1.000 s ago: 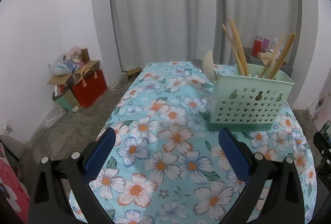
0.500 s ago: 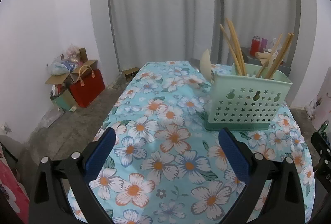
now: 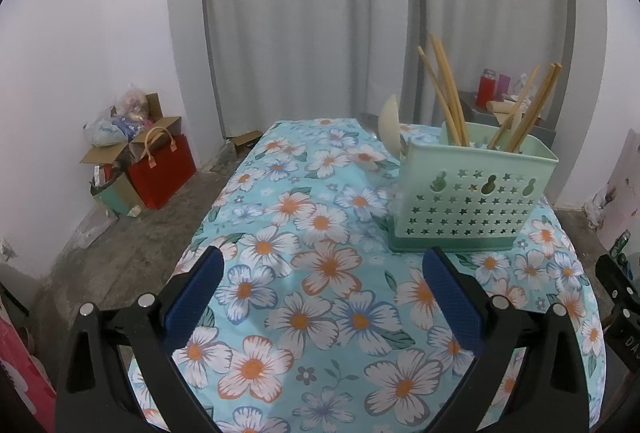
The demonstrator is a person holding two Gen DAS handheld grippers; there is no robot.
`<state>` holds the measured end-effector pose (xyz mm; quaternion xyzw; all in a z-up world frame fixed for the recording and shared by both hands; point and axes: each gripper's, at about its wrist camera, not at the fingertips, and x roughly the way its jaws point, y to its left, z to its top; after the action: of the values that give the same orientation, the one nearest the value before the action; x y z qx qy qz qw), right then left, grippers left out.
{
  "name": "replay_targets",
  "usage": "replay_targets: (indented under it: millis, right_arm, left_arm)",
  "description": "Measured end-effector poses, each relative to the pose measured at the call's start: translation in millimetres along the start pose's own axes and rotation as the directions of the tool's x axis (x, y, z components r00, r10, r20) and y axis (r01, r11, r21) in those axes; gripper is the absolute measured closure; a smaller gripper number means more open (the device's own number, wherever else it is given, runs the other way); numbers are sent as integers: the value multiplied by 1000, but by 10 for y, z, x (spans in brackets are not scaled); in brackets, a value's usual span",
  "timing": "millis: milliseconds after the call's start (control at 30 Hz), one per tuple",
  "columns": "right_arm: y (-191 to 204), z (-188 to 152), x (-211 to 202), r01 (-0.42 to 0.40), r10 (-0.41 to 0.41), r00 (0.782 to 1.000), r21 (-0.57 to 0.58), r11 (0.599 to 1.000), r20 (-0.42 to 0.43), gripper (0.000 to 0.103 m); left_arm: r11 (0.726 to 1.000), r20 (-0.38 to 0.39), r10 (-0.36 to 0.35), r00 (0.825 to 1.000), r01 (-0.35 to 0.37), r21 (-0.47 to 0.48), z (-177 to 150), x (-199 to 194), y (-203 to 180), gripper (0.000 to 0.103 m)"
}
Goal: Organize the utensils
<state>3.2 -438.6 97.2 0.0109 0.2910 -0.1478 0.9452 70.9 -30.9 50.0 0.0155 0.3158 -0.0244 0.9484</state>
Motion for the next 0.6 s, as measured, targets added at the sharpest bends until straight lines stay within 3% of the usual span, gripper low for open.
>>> replay_targets:
  millis: [600]
  right_arm:
    - [9, -6, -6, -1, 1, 1000, 2, 1000, -1, 8]
  left_arm:
    - [1000, 0, -1, 1000, 1, 2, -3, -1, -21, 5]
